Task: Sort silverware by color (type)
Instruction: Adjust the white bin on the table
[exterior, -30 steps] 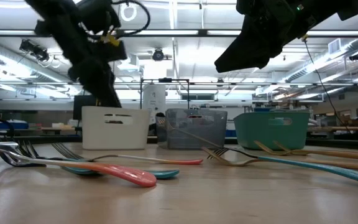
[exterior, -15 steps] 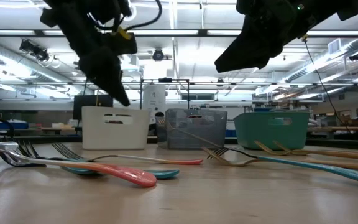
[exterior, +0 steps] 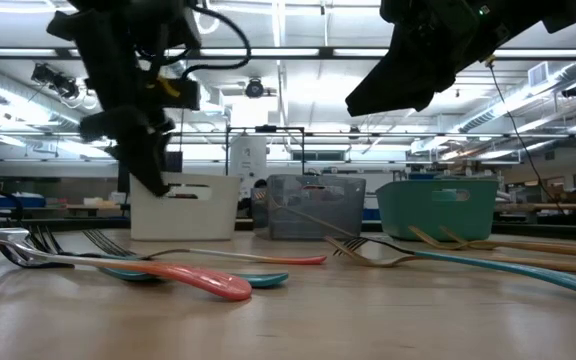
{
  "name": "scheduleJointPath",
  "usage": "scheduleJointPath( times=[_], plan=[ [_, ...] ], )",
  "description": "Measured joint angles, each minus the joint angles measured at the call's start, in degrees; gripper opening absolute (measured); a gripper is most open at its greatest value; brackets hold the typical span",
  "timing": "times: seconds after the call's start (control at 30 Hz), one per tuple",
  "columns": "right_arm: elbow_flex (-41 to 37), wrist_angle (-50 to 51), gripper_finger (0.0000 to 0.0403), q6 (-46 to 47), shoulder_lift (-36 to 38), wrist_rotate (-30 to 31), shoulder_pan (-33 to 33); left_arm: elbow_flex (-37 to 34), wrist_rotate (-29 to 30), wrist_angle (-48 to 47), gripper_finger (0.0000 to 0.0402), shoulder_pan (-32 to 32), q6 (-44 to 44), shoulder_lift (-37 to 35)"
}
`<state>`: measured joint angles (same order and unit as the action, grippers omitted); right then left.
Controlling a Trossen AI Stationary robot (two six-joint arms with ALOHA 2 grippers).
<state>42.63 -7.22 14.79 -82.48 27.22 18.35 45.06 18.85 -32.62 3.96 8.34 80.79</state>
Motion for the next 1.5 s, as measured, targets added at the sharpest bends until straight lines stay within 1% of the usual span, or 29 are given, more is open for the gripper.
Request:
scheduleJointPath(
  times=[0.27, 0.63, 0.73, 0.9, 0.97, 1.03, 1.13, 1.23, 1.33, 1.5],
  plan=[
    [0.0, -0.02, 0.016, 0.02, 0.0, 0.0, 0.0, 0.0, 0.02, -7.1, 0.0144, 1.56, -0.67, 0.0],
    [0.0, -0.02, 0.016, 0.04, 0.0, -0.23, 0.0, 0.0, 0.67, -9.69, 0.0144, 1.54, -19.16, 0.0],
    [0.0, -0.02, 0.016, 0.04, 0.0, -0.28, 0.0, 0.0, 0.66, -9.67, 0.0144, 1.54, -21.84, 0.0],
    [0.0, -0.02, 0.016, 0.04, 0.0, -0.3, 0.0, 0.5, 0.42, -9.82, 0.0144, 1.54, -18.59, 0.0],
    [0.0, -0.02, 0.016, 0.04, 0.0, -0.31, 0.0, 1.82, -0.93, -9.34, 0.0144, 1.52, -17.97, 0.0],
    [0.0, -0.02, 0.016, 0.04, 0.0, -0.31, 0.0, 3.1, -2.04, -8.67, 0.0144, 1.54, -17.96, 0.0],
    [0.0, -0.01, 0.016, 0.06, 0.0, -0.31, 0.0, 4.51, -2.21, -8.19, 0.0143, 1.54, -18.32, -0.02],
    [0.0, -0.02, 0.016, 0.07, 0.0, -0.31, 0.12, 4.18, -2.3, -7.96, 0.0139, 1.52, -21.17, 0.08],
    [0.0, -0.05, 0.016, 0.07, 0.0, -0.35, 0.39, 3.59, -2.54, -5.89, 0.0125, 0.77, -21.61, 0.42],
    [0.0, -0.48, 0.016, 0.05, 0.0, -0.33, 0.35, 3.23, -2.63, -0.03, 0.0089, -0.88, -17.67, 0.42]
  ],
)
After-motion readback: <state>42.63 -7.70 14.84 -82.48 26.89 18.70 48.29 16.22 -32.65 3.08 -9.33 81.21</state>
